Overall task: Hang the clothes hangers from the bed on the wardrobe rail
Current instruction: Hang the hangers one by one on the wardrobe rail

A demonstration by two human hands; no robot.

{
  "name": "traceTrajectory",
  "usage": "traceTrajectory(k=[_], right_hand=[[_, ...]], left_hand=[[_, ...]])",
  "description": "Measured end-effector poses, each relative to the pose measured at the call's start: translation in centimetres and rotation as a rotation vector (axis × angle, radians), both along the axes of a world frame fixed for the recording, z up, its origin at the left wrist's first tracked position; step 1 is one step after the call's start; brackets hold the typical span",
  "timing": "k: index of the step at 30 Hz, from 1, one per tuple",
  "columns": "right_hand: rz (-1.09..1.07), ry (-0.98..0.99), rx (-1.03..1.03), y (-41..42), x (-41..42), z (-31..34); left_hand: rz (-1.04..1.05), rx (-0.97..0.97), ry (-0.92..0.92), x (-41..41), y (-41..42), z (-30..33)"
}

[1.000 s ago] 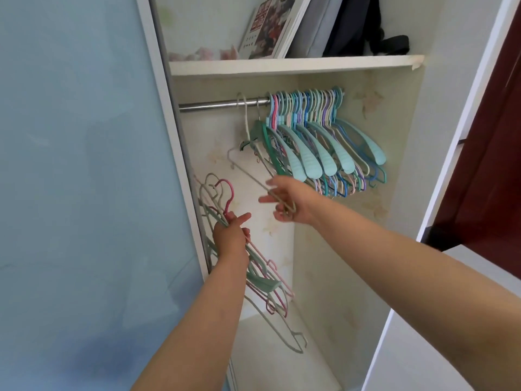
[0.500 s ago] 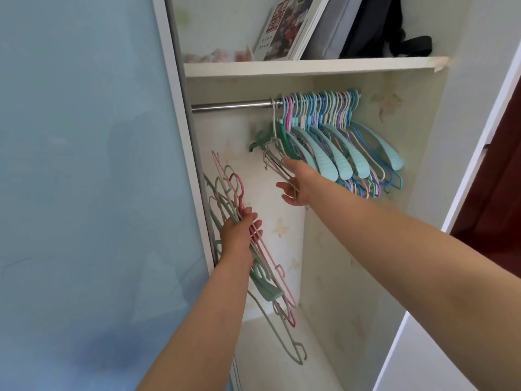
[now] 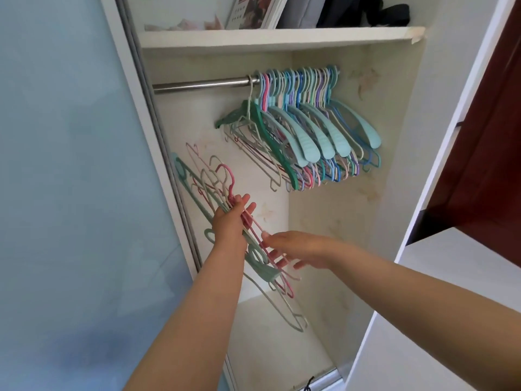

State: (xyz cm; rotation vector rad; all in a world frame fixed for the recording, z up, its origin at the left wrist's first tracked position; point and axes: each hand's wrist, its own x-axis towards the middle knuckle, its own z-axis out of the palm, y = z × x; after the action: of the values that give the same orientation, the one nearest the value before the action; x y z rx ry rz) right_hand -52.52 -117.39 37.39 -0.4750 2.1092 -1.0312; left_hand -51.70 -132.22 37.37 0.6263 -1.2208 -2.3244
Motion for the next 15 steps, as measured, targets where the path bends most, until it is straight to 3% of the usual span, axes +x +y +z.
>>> traceTrajectory(k=[6, 9, 15], right_hand=[[-0.144, 0.220, -0.055, 1.6, 0.0, -1.4], [-0.267, 0.479, -0.020, 2.5, 0.3, -1.6], [-0.349, 0.956, 0.270, 4.8, -0.4, -1.6]], left_hand=[[-0.016, 0.068, -0.027, -0.2, 0.7, -0.7], [0.003, 0.040, -0.075, 0.0, 0.6, -1.3], [0.010, -0.041, -0.124, 0.6, -0.4, -3.3]])
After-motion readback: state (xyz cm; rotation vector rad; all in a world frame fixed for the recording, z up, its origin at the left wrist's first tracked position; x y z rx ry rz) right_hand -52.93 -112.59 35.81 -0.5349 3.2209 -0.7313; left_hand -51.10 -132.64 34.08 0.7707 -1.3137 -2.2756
